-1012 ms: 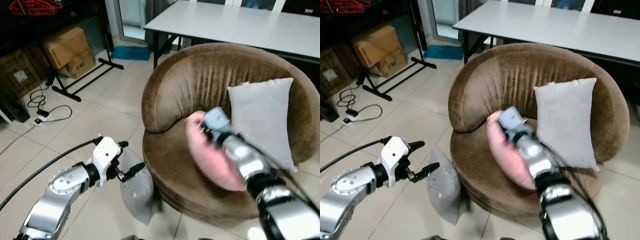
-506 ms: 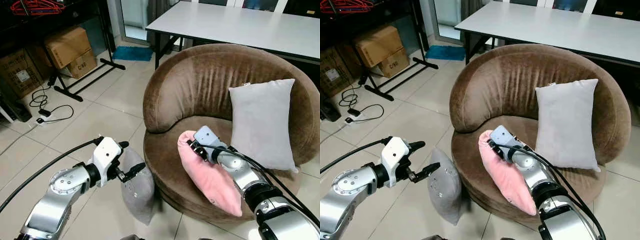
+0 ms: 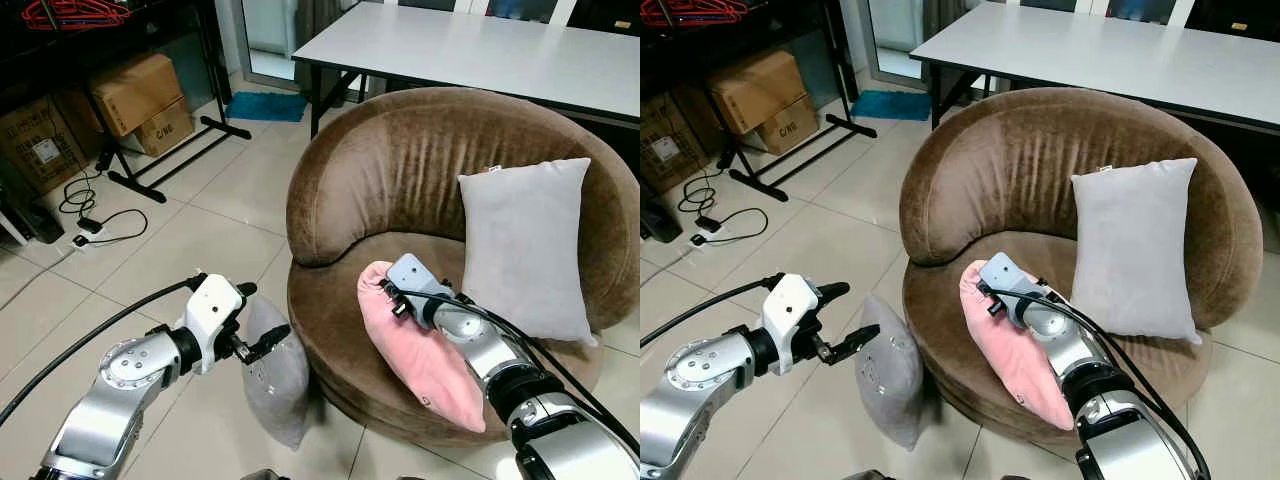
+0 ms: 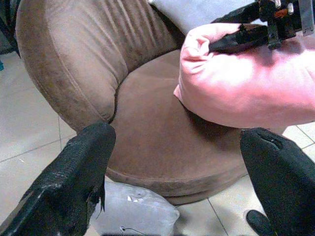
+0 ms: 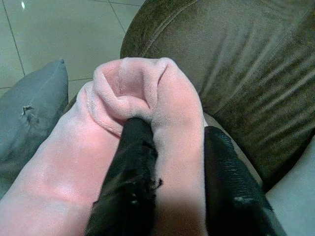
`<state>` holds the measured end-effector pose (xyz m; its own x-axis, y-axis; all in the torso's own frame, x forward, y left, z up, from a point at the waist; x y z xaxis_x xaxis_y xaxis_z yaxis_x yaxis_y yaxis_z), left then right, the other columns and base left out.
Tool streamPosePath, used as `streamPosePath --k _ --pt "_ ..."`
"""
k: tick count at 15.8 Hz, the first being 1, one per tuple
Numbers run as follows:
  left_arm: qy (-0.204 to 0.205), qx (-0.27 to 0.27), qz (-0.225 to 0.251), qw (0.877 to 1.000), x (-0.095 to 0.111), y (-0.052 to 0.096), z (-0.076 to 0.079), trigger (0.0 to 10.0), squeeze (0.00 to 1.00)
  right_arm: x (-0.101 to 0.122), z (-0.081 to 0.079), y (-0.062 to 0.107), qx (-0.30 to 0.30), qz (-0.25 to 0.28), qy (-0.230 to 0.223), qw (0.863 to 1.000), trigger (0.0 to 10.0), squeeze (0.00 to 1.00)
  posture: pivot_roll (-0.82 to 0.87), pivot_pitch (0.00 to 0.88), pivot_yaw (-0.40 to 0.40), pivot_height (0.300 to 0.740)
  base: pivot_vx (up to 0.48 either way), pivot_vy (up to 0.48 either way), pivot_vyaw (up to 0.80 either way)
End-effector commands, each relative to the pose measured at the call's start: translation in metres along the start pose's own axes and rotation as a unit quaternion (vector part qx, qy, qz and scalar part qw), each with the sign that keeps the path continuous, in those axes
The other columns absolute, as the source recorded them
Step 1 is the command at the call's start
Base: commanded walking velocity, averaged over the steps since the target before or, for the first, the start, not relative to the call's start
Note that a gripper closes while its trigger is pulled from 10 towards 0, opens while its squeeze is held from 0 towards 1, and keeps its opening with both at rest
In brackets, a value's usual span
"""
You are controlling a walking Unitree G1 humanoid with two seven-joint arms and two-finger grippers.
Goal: Move the pillow to the sofa from floor
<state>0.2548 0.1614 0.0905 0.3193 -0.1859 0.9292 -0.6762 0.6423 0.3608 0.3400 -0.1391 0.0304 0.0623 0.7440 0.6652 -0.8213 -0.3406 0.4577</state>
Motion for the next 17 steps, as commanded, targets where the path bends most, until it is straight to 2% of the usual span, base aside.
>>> streamPosePath --k 1,10,14,15,17 --pt "-0.003 0.005 -0.001 1.000 0.000 -0.002 -0.001 10.0 0.00 -0.001 0.004 0.000 0.000 -0.008 0.007 1.000 0.0 0.00 -0.07 0.000 0.048 0.740 0.000 0.000 0.00" --pt "-0.030 0.030 0.011 0.999 0.000 -0.007 -0.005 10.0 0.00 0.001 0.005 0.000 -0.003 -0.001 0.013 1.000 0.0 0.00 -0.08 0.000 0.048 0.740 0.000 0.000 0.00" --pt "-0.027 0.070 0.046 0.996 0.006 -0.009 -0.009 10.0 0.00 0.004 0.006 0.001 -0.012 0.011 0.011 1.000 0.0 0.00 -0.08 0.000 0.046 0.740 0.000 0.000 0.00" --pt "-0.015 0.111 0.072 0.991 0.010 -0.010 -0.013 10.0 0.00 0.009 0.013 0.003 -0.045 0.037 -0.036 0.998 0.0 0.00 -0.08 0.000 0.034 0.740 0.000 0.000 0.00" --pt "-0.012 0.157 0.095 0.983 0.012 -0.009 -0.018 10.0 0.00 0.021 0.019 0.010 -0.086 0.086 -0.097 0.988 0.0 0.00 -0.08 0.000 0.035 0.740 0.000 0.000 0.00"
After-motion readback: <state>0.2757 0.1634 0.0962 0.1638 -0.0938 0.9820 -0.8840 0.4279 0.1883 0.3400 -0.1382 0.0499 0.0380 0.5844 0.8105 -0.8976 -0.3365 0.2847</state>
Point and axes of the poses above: a point about 5 cm out from each wrist's last joint towards the gripper, its own y axis pointing back from the gripper into the wrist, its own x axis along the axis of the wrist's last joint, z = x × y, the point moved 2 cm from there along -y, pointing out of the wrist towards the gripper, and after that the axes turned 13 degrees about y, right-handed, at the moved point
